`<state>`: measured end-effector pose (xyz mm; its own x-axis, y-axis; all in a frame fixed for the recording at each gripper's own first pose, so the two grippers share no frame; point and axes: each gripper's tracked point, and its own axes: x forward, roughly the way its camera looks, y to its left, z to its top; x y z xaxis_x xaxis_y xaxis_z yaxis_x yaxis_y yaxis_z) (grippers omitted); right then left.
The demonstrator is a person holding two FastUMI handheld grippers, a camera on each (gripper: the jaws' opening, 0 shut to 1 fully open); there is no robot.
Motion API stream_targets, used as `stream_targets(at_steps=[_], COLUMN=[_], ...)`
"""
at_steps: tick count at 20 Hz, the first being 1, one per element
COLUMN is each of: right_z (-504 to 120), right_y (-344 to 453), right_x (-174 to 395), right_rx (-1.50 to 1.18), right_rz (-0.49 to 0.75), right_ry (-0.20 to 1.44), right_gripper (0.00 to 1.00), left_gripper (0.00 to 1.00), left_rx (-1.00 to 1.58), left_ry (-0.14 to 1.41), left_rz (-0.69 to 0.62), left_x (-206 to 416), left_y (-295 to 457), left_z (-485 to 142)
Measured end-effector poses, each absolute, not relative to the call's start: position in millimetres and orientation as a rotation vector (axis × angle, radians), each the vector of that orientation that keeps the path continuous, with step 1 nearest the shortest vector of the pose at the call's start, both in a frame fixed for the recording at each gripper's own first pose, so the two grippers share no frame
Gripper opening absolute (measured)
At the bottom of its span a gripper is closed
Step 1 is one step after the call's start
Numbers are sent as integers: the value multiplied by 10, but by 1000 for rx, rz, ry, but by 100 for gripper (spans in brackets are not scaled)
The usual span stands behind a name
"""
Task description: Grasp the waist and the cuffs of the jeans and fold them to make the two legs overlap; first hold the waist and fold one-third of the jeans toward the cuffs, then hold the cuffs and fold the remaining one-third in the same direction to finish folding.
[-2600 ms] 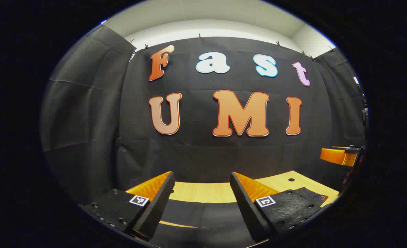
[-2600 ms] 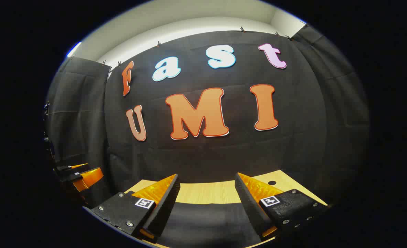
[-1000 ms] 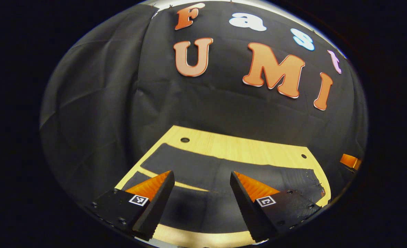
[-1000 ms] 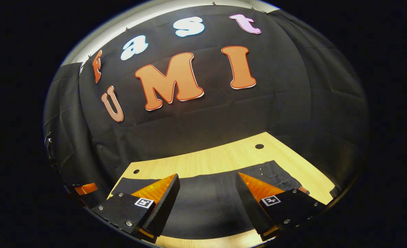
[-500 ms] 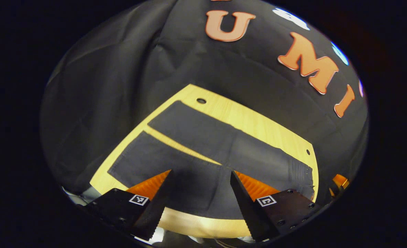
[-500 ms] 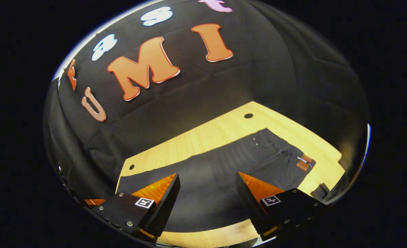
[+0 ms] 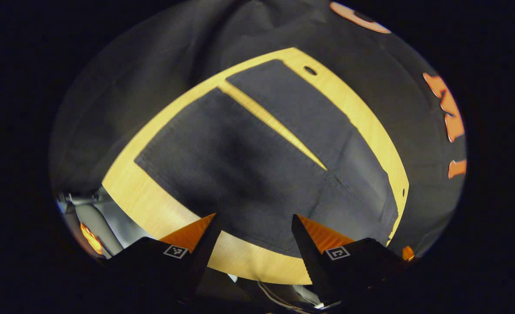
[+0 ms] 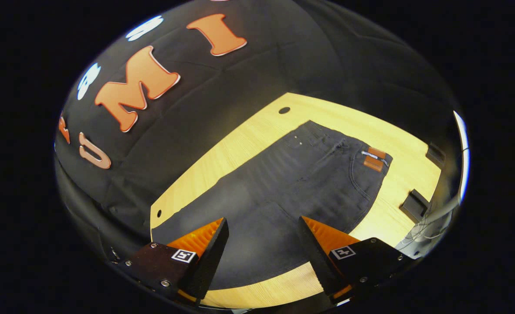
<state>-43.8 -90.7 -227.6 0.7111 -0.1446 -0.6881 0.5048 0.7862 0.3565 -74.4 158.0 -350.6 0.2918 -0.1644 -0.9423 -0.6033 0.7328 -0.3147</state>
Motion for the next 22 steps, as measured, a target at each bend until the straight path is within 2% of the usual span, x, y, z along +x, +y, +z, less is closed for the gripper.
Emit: stream_targets(at_steps=[4, 11, 13, 22], right_z=[-2547, -3192, -3337, -3541], right_y=[-1292, -2061, -2172, -2579], right_x=[-379, -742, -818, -953], right_rx=[602, 736, 760, 769], right_rz=[-423, -669, -702, -837], right_ry=[768, 937, 974, 1040], right_gripper=[97, 97, 98, 97], left_gripper=[98, 98, 98, 98], left_rx=[-850, -863, -863, -865], left_ry=[1275, 1326, 1337, 1393], left_rz=[449, 630, 666, 815], left_x=[-799, -958, -1020, -1267], left_y=[1763, 2060, 2139, 2443], left_z=[-3631, -3787, -3813, -3894])
